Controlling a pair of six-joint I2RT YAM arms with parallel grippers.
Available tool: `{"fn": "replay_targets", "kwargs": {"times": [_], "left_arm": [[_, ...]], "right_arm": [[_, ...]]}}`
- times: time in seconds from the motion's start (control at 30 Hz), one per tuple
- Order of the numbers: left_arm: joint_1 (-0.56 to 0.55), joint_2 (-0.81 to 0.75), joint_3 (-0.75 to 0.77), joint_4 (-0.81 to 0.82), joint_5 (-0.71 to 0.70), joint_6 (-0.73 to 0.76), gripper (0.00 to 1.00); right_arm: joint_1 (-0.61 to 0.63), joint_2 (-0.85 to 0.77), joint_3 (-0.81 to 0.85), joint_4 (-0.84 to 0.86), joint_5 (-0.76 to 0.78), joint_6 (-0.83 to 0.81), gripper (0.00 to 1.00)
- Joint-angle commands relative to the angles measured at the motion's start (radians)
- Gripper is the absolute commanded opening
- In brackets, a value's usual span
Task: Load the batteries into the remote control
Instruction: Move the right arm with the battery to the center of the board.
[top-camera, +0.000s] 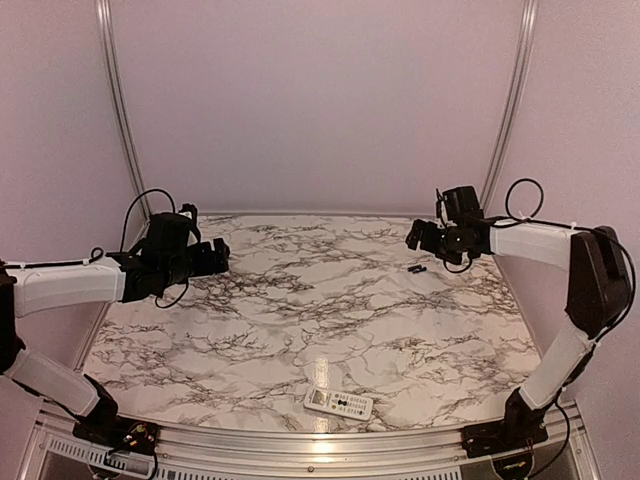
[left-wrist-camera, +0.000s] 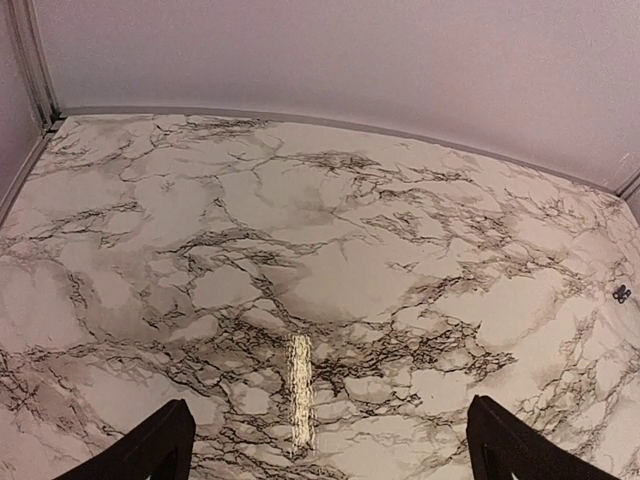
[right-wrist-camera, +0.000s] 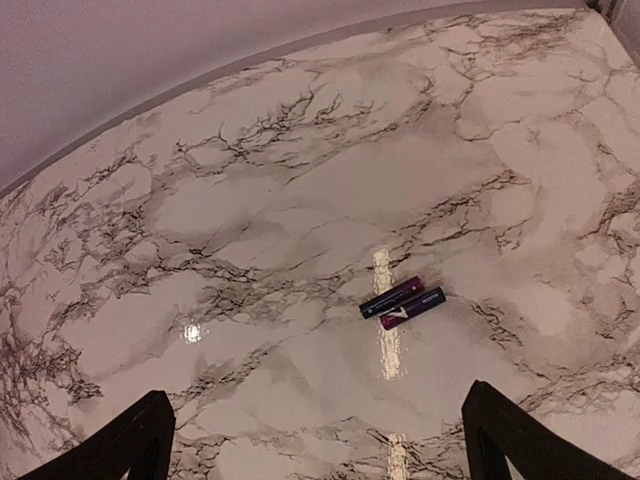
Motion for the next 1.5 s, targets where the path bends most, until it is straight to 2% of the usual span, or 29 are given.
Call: {"fn": "replay_targets", "kwargs": {"times": [0.0,0.23,0.47,0.73,0.87,1.47], "left_arm": [[-0.004,-0.025,-0.026,0.033,-0.019,-0.027,0.99],[-0.004,-0.038,-0.051,0.05,-0.023,-0.048,0.99],[-0.004,-0.04,-0.055,0.052,-0.026,-0.046,0.99],[-0.004,-0.047,-0.062,0.061,-0.04,-0.045,0.99],[-0.004,-0.047,-0.068,0.061,-0.044,-0.044,0.99],[-0.004,-0.061,-0.092,0.051,-0.069,-0.048,0.99]], "right_arm": [[-0.012,0.072,0.076,-0.121,0.11,0.131,0.99],[-0.018,0.217,0.215,-0.228,0.16,0.223,0.98],[-0.018,0.313,0.298,-0.3,0.206,0.325,0.86],[-0.018,0.385,0.371,-0.351,0.211,0.381,0.79],[-0.017,0.417,0.397,-0.358,0.204,0.398,0.72],[-0.016,0.548,0.494,-0.4,0.234,0.426,0.65]]}}
